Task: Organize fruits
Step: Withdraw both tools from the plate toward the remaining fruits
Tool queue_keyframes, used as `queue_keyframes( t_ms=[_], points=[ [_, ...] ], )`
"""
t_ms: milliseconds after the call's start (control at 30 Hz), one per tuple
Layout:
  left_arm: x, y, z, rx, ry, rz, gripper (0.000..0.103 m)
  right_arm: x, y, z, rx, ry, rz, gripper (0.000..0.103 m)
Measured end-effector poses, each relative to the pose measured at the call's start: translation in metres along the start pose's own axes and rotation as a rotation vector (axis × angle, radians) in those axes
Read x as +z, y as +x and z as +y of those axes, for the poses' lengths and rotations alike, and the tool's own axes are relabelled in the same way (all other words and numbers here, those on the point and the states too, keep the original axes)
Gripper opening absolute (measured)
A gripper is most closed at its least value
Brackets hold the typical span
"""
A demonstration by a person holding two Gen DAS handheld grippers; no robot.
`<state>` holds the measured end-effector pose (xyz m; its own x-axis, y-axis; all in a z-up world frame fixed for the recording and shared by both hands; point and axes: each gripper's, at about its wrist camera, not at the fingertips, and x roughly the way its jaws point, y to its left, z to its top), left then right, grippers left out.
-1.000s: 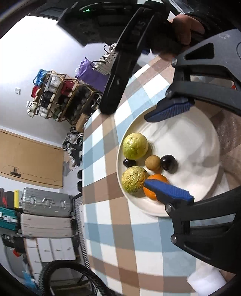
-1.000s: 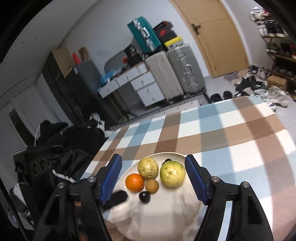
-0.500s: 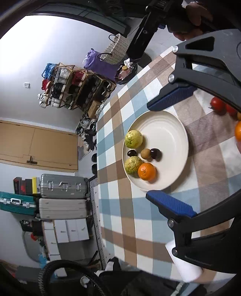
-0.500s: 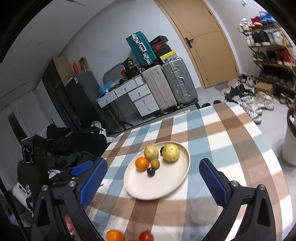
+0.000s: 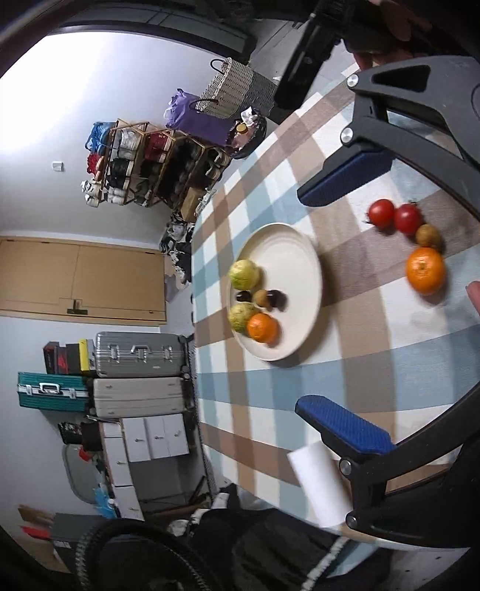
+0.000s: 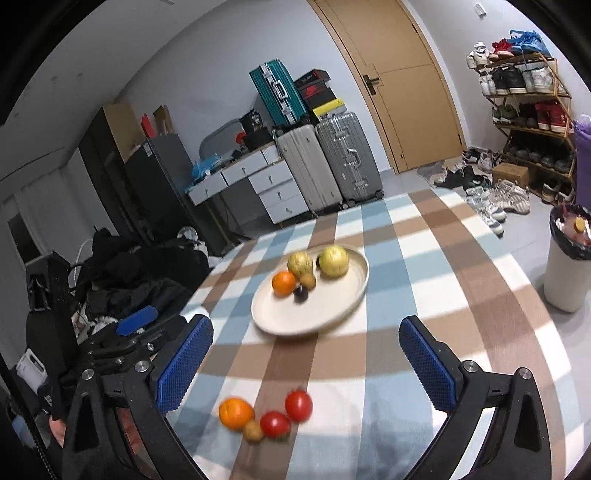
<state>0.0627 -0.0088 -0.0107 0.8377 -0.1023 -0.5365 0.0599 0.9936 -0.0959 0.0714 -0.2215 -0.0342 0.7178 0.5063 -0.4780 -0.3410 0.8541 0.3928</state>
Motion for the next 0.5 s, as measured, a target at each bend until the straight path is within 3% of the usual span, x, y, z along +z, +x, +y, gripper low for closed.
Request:
queue_keyframes(
  t_ms=[300, 500],
  points=[
    [-0.057, -0.007, 0.025, 0.016, -0.094, 0.063, 0.102, -0.059, 0.012, 0.026, -0.036, -0.132, 0.145, 0.103],
    [-0.09, 0.004, 0.038, 0.023, -0.119, 0.107, 0.102, -0.084, 0.024, 0.03, -0.02, -0.135, 0.182, 0.103]
  ],
)
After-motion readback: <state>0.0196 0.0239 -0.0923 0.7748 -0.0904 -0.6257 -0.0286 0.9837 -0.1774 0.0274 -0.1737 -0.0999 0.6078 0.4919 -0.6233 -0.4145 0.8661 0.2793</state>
